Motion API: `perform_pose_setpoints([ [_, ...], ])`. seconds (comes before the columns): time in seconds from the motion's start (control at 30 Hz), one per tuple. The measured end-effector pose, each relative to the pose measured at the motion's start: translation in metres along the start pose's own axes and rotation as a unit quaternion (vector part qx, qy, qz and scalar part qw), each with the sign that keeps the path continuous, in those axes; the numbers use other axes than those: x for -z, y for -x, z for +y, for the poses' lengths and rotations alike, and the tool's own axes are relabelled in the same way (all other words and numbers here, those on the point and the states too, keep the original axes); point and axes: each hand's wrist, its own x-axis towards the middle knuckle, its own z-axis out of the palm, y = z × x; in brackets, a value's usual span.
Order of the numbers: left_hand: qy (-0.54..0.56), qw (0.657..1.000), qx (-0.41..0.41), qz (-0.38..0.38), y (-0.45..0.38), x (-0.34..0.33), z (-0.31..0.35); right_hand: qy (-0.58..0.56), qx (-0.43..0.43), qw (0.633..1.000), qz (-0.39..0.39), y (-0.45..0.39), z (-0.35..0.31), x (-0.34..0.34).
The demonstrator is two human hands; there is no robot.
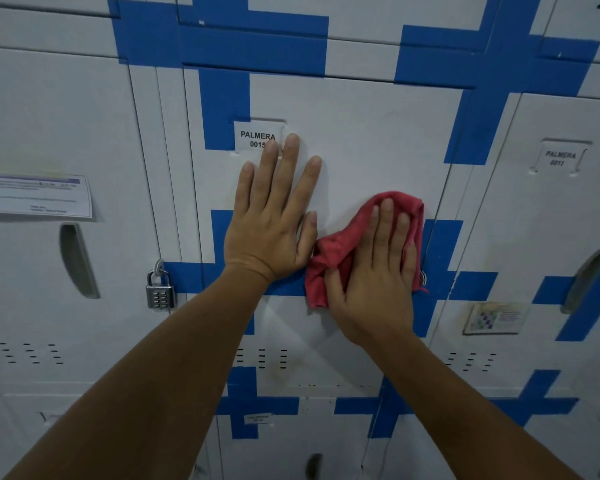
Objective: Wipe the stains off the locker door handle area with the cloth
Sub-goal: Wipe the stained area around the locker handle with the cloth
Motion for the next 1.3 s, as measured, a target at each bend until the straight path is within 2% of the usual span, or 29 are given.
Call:
perform_pose_setpoints([
  [0.2,0.0,1.0,0.001,0.003,0.0,0.0,0.0,0.007,-0.002,0.999,-0.053,0.046,0.014,-0.022],
  [0.33,0.004,1.0,0.0,0.003,0.0,0.0,0.0,0.058,0.039,0.993,-0.092,0.079,0.032,-0.038],
  [0.67,0.004,1.0,-0.002,-0.001,0.001,-0.002,-0.001,-0.019,-0.003,0.998,-0.054,0.007,-0.004,0.015],
  [1.0,0.0,1.0,0.001,0.003,0.001,-0.002,0.0,0.021,-0.002,0.999,-0.04,0.059,0.001,-0.028],
  [1.3,-0.003,1.0,0.001,0.009,0.0,-0.001,0.0,0.027,-0.054,0.998,-0.017,0.052,-0.011,-0.022],
])
